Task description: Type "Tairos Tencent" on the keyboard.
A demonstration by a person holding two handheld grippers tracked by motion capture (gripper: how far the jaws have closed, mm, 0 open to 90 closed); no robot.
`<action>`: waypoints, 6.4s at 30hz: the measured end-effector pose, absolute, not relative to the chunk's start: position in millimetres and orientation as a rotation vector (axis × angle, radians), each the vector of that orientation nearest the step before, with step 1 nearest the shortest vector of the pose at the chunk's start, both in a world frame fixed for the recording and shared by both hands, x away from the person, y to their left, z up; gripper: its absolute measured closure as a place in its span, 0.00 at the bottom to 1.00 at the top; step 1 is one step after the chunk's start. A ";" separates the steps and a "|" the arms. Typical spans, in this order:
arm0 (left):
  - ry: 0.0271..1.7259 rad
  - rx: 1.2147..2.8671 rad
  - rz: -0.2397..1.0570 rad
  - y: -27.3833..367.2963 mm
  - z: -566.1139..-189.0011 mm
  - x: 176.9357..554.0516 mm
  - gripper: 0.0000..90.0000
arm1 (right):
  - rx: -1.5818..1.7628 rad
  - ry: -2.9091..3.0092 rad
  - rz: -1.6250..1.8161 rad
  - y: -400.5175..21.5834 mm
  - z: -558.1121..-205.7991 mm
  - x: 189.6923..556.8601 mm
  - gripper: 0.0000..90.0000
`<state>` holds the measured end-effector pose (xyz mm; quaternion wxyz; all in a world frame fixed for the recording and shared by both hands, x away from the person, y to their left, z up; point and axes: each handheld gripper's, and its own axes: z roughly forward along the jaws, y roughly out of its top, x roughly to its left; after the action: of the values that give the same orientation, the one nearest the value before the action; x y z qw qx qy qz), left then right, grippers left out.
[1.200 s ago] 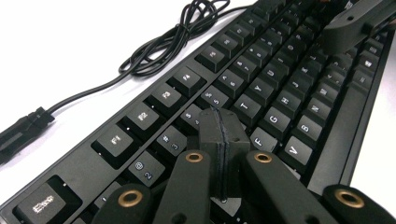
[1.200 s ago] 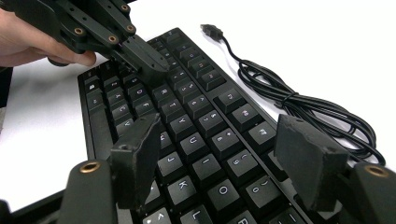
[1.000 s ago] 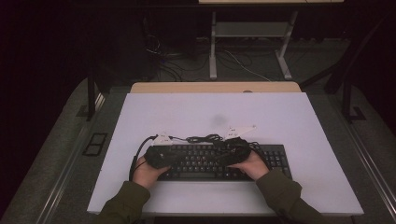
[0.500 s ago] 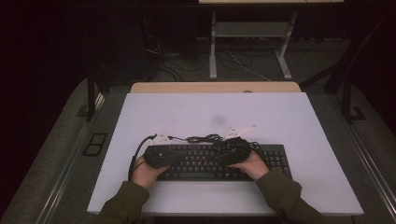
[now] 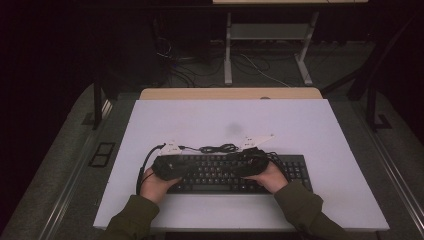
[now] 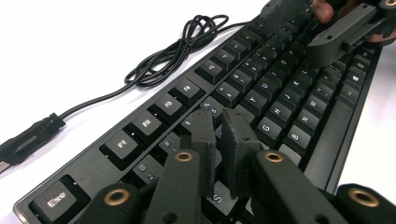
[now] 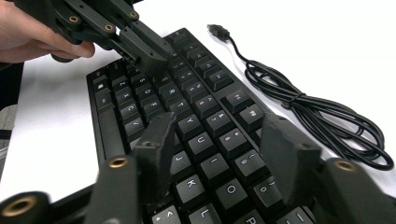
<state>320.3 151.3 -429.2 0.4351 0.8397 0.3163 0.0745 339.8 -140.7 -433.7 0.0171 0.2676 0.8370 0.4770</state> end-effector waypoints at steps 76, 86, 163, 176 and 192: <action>0.822 2.046 0.261 152.5 -429.7 316.9 0.39 | 0.643 2.791 1.369 -110.7 -438.5 317.9 0.99; 0.809 2.053 0.251 143.2 -428.3 317.6 0.49 | 0.666 2.757 1.421 -116.4 -433.6 320.9 0.86; 0.754 2.102 0.158 115.9 -431.0 323.9 0.91 | 0.883 2.548 1.498 -151.7 -433.9 344.6 0.24; 0.767 2.060 0.166 128.4 -427.0 320.2 0.55 | 0.894 2.526 1.492 -157.3 -432.6 346.8 0.21; 0.772 2.017 0.182 146.4 -421.2 311.6 0.32 | 0.876 2.470 1.559 -177.7 -426.3 338.2 0.21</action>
<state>311.6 146.4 -421.2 0.4680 0.8225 0.3146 0.0744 338.2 -177.7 -426.3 0.0462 0.2871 0.8090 0.5108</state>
